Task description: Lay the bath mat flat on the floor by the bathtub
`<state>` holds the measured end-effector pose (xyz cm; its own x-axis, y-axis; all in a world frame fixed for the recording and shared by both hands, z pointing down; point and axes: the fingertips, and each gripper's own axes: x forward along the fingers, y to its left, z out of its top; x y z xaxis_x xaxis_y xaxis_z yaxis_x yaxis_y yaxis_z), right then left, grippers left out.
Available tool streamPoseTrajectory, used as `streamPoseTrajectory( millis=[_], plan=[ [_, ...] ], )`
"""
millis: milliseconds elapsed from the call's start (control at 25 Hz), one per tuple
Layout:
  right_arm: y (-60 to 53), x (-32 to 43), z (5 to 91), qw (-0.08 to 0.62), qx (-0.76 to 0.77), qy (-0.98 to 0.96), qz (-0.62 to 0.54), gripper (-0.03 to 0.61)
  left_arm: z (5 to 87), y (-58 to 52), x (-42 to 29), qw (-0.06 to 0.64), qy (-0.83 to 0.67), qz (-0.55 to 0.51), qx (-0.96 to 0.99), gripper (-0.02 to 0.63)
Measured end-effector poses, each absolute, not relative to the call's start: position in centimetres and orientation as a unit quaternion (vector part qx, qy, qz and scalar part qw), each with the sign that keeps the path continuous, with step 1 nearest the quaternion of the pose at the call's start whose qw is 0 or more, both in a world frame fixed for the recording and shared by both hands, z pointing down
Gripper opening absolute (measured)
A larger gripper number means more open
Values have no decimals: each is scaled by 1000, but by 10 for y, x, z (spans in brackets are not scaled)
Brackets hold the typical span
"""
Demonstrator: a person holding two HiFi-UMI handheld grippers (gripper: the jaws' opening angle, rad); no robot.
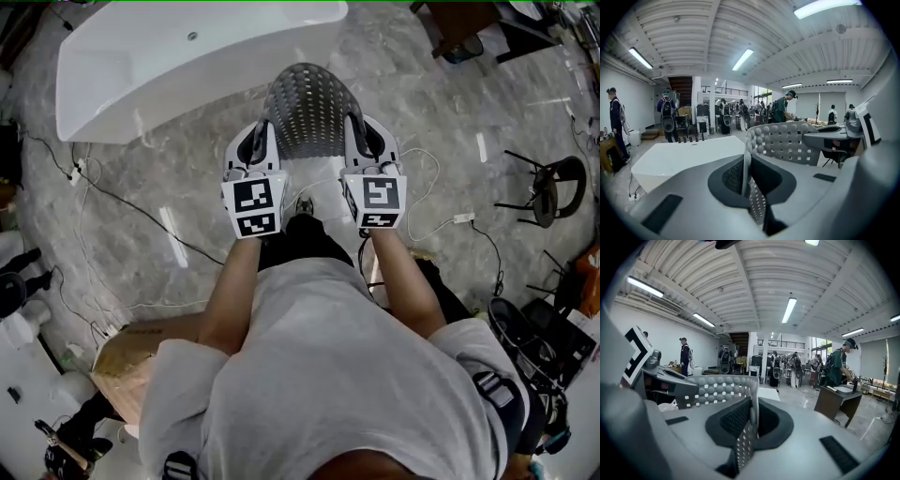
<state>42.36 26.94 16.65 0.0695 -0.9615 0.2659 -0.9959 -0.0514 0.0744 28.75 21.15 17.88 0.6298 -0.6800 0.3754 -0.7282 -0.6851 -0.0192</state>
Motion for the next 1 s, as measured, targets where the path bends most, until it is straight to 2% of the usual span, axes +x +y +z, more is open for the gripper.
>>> streamPoseTrajectory(
  millis=[520, 1000],
  plan=[
    [167, 413, 193, 168, 675, -714, 76, 23, 207, 124, 261, 99, -439, 182, 874, 25],
    [41, 329, 236, 246, 548, -795, 86, 23, 263, 33, 180, 186, -536, 168, 806, 25]
  ],
)
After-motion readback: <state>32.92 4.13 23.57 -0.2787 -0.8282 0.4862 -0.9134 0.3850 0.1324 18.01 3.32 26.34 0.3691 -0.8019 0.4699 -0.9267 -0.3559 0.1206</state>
